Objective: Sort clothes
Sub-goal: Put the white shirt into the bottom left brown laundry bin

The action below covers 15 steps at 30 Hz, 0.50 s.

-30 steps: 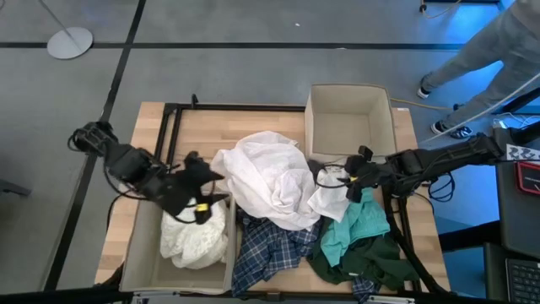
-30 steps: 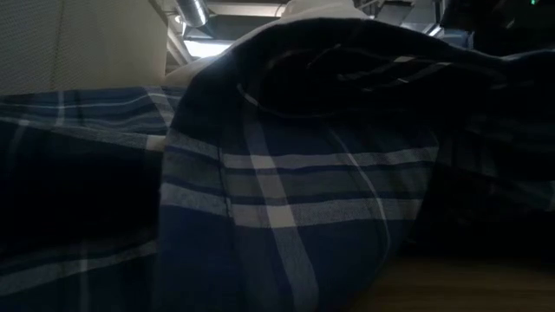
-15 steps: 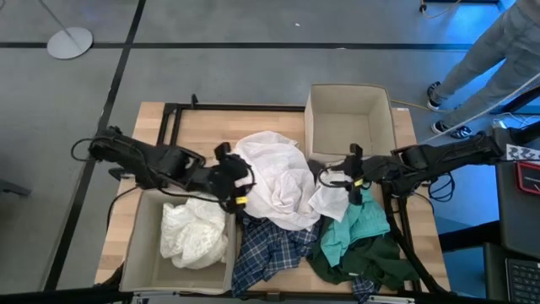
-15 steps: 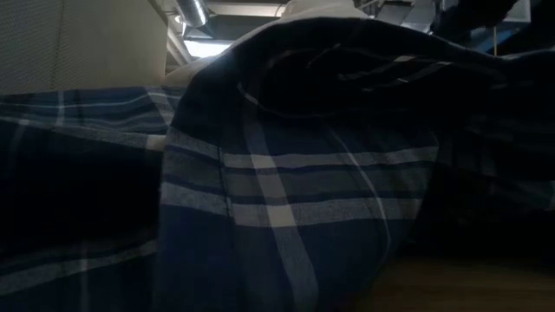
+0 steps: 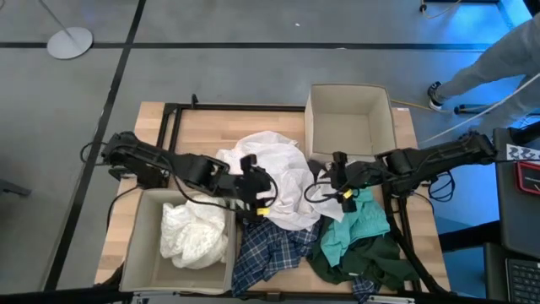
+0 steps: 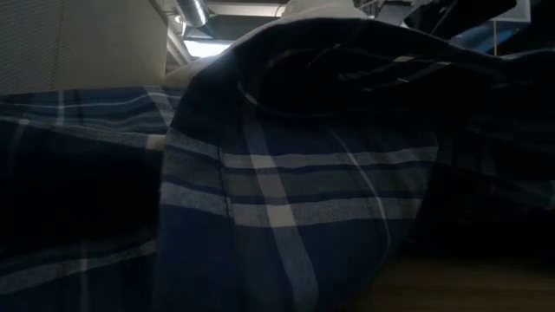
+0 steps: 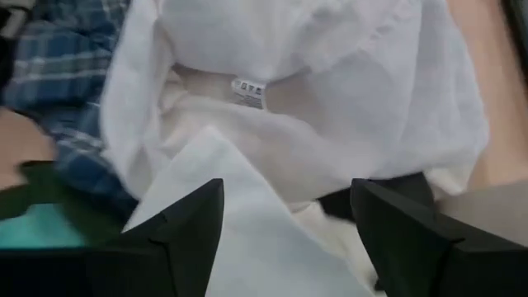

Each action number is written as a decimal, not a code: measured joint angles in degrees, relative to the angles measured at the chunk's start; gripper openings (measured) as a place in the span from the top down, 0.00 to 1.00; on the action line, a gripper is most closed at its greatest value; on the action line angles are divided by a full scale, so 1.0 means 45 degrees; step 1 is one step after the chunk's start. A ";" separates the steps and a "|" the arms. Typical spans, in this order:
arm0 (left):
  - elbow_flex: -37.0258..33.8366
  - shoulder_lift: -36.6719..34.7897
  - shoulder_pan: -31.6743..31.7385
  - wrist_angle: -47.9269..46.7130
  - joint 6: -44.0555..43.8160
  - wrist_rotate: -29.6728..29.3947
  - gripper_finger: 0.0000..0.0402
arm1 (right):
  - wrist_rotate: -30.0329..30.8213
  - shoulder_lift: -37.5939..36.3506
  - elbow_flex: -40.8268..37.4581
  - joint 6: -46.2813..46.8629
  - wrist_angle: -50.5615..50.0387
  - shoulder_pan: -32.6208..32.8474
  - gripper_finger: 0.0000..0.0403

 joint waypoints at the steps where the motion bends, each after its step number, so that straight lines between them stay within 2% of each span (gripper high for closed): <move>1: 0.0000 0.0192 -0.0037 0.0167 0.0000 -0.0032 0.42 | -0.0201 0.0000 0.0259 0.0335 -0.0363 0.0000 0.33; 7: 0.0000 0.1260 0.0073 0.0844 0.0000 -0.0129 0.42 | -0.0692 -0.0309 0.0880 0.2090 -0.2072 0.0388 0.34; 11: 0.0000 0.1670 0.0113 0.0981 0.0019 -0.0208 0.42 | 0.0402 -0.0352 0.0867 0.2947 -0.2636 0.1650 0.34; 15: 0.0000 0.1851 0.0005 0.1019 0.0295 -0.0204 0.42 | 0.1962 -0.0350 0.0532 0.3407 -0.2209 0.3062 0.34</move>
